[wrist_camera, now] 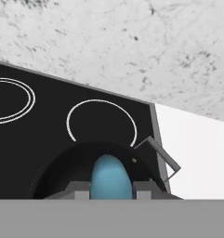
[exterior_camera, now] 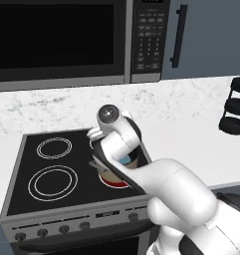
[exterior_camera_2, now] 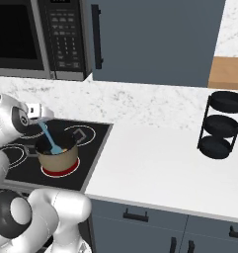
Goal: Put the potato and eggplant in the pot. Retrieve the spatula and lightly stir the vegetables in the pot.
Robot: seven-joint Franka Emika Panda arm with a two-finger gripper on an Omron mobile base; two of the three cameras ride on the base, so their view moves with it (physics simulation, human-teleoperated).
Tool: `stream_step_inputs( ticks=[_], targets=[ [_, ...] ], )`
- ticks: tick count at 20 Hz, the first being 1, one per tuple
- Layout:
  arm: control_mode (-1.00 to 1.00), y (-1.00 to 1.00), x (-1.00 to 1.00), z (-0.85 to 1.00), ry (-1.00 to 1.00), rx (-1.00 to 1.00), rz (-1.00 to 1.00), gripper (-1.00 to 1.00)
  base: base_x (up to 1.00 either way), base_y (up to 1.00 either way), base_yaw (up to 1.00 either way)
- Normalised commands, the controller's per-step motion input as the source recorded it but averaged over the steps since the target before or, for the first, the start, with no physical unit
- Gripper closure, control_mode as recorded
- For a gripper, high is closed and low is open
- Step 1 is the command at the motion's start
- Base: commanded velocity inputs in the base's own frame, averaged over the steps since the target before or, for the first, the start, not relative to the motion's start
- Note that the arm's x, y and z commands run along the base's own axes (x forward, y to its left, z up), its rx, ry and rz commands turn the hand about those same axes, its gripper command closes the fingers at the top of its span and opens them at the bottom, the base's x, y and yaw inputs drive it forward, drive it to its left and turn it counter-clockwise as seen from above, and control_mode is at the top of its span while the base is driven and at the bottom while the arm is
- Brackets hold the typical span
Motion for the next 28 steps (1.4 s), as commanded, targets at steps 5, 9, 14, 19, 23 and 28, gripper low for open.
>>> stream_step_inputs(
  ticks=[5, 9, 14, 19, 23, 28],
  targets=[
    [-1.00, 0.00, 0.15, -0.31, 0.02, 0.07, 0.00, 1.00, 0.00, 0.00, 0.00],
    [-1.00, 0.03, 0.14, -0.10, 0.00, 0.14, 0.05, 1.00, 0.00, 0.00, 0.00],
    [-1.00, 0.14, 0.10, 0.00, -0.07, 0.13, 0.07, 1.00, 0.00, 0.00, 0.00],
    [-1.00, 0.05, 0.01, 0.00, -0.21, 0.03, 0.03, 1.00, 0.00, 0.00, 0.00],
    [-1.00, 0.00, 0.00, 0.14, -0.25, 0.02, 0.01, 1.00, 0.00, 0.00, 0.00],
    [-1.00, 0.00, -0.04, 0.17, -0.09, 0.05, 0.00, 1.00, 0.00, 0.00, 0.00]
  ],
)
